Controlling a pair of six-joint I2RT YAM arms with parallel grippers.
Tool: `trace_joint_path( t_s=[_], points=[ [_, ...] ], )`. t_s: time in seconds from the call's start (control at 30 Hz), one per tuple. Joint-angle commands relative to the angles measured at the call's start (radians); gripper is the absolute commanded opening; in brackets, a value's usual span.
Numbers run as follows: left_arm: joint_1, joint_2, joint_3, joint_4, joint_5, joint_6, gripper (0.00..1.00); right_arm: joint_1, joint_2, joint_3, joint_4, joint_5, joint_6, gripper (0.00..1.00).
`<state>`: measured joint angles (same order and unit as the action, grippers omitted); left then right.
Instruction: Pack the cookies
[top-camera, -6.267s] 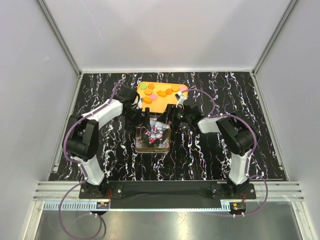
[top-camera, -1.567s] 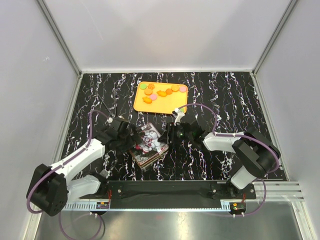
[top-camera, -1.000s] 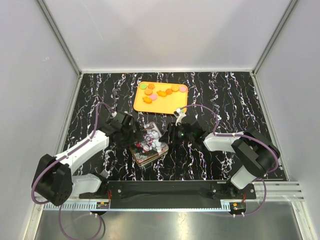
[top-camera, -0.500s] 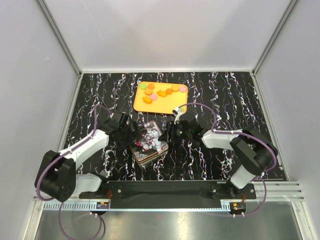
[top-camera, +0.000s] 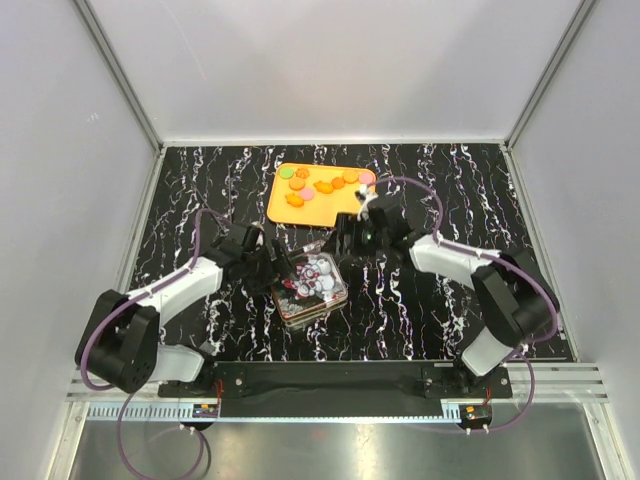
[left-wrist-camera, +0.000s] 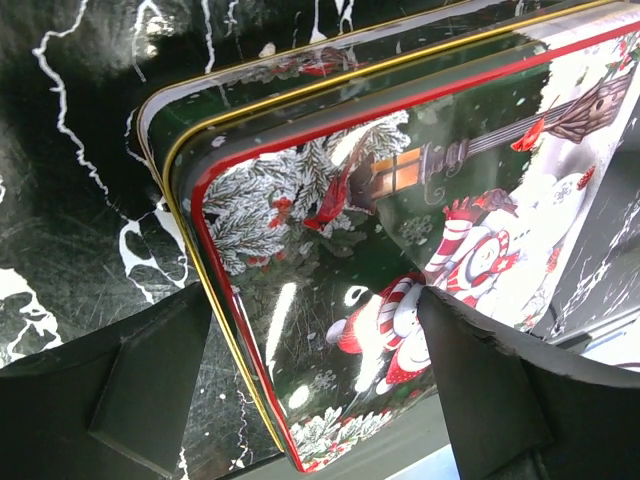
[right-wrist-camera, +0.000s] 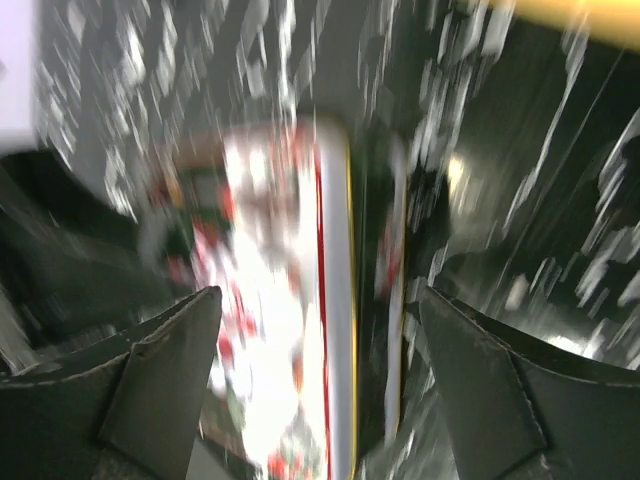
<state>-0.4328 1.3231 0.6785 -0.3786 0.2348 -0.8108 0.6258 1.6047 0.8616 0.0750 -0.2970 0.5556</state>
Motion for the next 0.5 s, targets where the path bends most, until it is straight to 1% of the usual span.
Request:
trace_joint_path(
  t_s=[0.0, 0.13, 0.2, 0.3, 0.4, 0.47],
  points=[
    [-0.009, 0.042, 0.01, -0.043, 0.014, 0.076, 0.87, -0.083, 0.082, 0.125, 0.038, -0.066, -0.059, 0.88],
    [-0.009, 0.06, 0.059, -0.078, 0.014, 0.104, 0.88, -0.097, 0.214, 0.238, 0.077, -0.14, -0.054, 0.88],
    [-0.007, 0.071, 0.078, -0.089, 0.014, 0.119, 0.88, -0.098, 0.236, 0.244, 0.097, -0.166, -0.046, 0.88],
    [-0.007, 0.099, 0.127, -0.114, 0.017, 0.147, 0.88, -0.097, 0.254, 0.209, 0.144, -0.177, -0.025, 0.89],
    [-0.007, 0.133, 0.177, -0.138, 0.02, 0.179, 0.89, -0.094, 0.258, 0.14, 0.212, -0.179, 0.0, 0.89],
    [-0.007, 0.162, 0.216, -0.151, 0.021, 0.196, 0.89, -0.09, 0.267, 0.103, 0.239, -0.169, 0.021, 0.87]
  ],
)
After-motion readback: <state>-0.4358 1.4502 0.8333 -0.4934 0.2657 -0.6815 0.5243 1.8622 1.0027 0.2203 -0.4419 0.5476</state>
